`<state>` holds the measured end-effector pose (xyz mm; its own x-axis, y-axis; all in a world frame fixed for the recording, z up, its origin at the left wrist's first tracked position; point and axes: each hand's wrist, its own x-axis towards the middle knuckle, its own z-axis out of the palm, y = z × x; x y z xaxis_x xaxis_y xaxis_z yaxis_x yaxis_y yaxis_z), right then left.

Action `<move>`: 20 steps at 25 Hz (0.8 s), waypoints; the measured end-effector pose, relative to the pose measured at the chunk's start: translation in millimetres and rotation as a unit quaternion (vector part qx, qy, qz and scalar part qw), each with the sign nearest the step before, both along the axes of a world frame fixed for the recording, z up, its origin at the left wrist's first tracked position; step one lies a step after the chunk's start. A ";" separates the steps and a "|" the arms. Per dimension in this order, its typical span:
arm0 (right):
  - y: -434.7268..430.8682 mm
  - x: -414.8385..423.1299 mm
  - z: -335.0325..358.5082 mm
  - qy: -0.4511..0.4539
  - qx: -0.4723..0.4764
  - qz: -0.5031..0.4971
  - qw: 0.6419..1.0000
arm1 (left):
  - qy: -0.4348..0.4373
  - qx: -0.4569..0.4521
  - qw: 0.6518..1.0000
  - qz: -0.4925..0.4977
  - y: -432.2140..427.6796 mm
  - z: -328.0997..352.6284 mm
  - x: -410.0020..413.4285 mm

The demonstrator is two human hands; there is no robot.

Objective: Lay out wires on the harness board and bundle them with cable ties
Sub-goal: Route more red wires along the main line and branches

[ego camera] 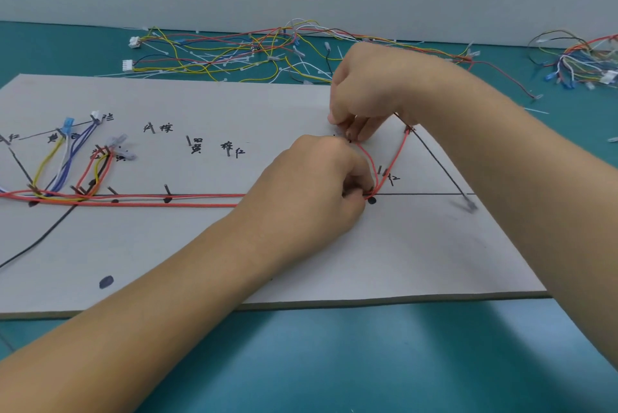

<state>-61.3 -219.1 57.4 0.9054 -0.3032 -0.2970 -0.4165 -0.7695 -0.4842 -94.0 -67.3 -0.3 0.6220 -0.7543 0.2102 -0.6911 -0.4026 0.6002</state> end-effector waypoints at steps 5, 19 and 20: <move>21.4 -8.5 0.7 -0.039 -0.167 0.093 0.981 | 0.005 0.000 1.000 0.005 -0.1 1.1 -1.5; 3.5 -71.9 -5.4 -0.109 -0.066 0.050 0.991 | -0.031 0.017 0.995 0.099 3.9 0.8 -7.6; 5.7 -78.4 -7.0 -0.117 -0.077 0.042 0.989 | -0.023 0.010 0.993 0.114 5.0 0.5 -7.1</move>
<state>-139.7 -213.4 50.4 0.9679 -0.2494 -0.0325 -0.2384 -0.8685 -0.4346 -101.2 -62.2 0.3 0.7670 -0.5990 0.2299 -0.6076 -0.5630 0.5603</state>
